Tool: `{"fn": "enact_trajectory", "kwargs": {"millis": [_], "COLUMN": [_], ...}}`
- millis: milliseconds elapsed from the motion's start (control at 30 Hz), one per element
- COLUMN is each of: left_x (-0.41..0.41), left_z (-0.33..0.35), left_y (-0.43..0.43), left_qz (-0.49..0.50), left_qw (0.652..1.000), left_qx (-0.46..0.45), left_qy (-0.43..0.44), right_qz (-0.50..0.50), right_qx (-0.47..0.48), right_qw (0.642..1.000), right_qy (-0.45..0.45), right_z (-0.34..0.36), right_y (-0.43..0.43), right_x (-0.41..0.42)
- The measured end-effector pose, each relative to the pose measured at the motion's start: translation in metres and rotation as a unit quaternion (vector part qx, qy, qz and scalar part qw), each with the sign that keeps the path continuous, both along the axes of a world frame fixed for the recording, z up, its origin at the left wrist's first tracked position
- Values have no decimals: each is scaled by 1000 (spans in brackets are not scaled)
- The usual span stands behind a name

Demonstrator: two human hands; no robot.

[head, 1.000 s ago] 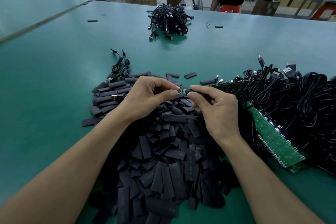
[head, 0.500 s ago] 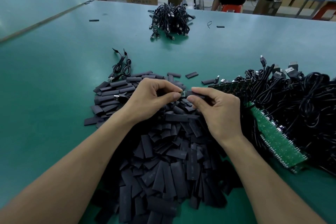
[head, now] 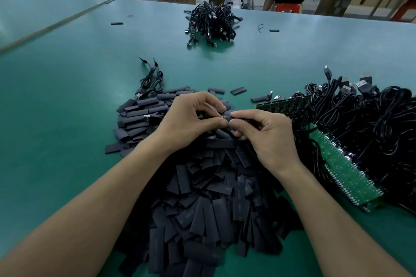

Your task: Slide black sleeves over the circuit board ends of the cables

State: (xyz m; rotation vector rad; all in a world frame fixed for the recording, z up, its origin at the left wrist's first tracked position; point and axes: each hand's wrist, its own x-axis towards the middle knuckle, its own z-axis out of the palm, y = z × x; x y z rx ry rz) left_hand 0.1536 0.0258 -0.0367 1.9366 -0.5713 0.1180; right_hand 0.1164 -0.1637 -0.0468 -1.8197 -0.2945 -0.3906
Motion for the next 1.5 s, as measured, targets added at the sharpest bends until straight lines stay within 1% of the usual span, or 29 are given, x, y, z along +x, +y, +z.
{"fn": "enact_trajectory", "kwargs": {"millis": [100,167,233,333,433,533,600,667,833,933,1067,1133,1233,1367,1500], "left_x": [-2,-3,-2,-3,-3,-3,-4,-4,-4,-4,-4,-4,-4,-4,-2], "left_z": [-1,0,0,1,3,3,2,1,0,0,-1,0,1,2,0], "left_y": [-2,-2,-3,-4,-4,-3,-5,-6,-7,-6,-3,-3,-4,-3,-4], "left_qz": [59,84,90,88,77,54,42,37,31,32,34,34,31,31,38], "left_qw": [995,991,991,991,988,984,975,968,966,970,989,993,992,991,987], "left_qx": [50,71,70,76,119,141,173,195,204,189,116,93,103,112,133], "left_qy": [-58,-70,-67,-62,-60,-92,-131,-151,-157,-151,-83,-57,-63,-67,-86], "right_qz": [-20,-36,-51,-67,-68,-55,-45,-42,-47,-56,-123,-144,-136,-131,-96], "right_qx": [19,29,34,43,47,41,26,14,-2,15,80,92,81,40,53], "right_qw": [1000,999,998,997,996,997,999,999,998,998,988,984,987,990,994], "right_qy": [0,-5,-10,-14,-16,-19,-17,-19,-31,-28,-40,-47,-33,-39,-17], "right_z": [-1,0,0,0,0,0,-1,-3,-3,-4,-2,-3,-6,-11,-10], "right_y": [0,-1,-1,0,0,0,0,1,0,2,2,3,5,6,7], "right_x": [1,1,1,1,1,1,0,0,1,0,-2,-2,-2,0,2]}}
